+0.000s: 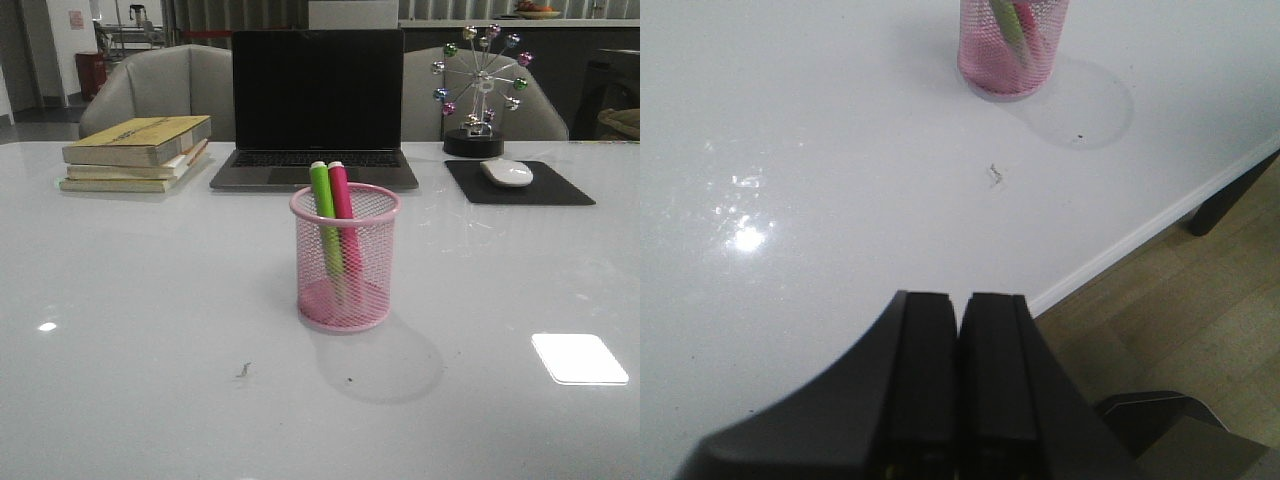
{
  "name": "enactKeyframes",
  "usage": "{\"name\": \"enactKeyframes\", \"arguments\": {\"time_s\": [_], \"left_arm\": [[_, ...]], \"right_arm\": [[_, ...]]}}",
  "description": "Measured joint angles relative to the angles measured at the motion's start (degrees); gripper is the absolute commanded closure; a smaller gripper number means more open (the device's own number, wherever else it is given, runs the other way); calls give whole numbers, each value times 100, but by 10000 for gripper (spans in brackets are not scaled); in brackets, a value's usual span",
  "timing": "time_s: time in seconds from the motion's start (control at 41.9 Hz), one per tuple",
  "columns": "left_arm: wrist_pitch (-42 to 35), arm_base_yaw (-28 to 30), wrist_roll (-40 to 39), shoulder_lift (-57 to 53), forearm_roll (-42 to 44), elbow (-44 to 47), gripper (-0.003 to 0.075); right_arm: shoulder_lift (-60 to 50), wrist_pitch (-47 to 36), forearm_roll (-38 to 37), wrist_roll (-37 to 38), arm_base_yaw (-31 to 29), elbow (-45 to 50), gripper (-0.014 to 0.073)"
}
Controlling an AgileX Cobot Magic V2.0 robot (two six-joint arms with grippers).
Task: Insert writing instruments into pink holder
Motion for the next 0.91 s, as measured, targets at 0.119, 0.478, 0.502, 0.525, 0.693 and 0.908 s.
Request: {"name": "enactKeyframes", "arguments": {"time_s": [0.119,0.478,0.502,0.525,0.693,0.908], "left_arm": [[-454,451,0,-475,257,267,623],[-2991,2610,0,-2761,456,2455,623],[-3046,2673,0,-2881,440,2577,623],[-3145,2793,0,-2997,432,2727,623],[-3698,3184,0,-3629,356,3422,623],[-4070,3194,0,-3626,340,3471,623]], "right_arm": [[0,0,0,0,0,0,538],[0,0,-11,0,0,0,538],[0,0,-11,0,0,0,538],[0,0,-11,0,0,0,538],[0,0,-11,0,0,0,538],[0,0,-11,0,0,9,538]]}}
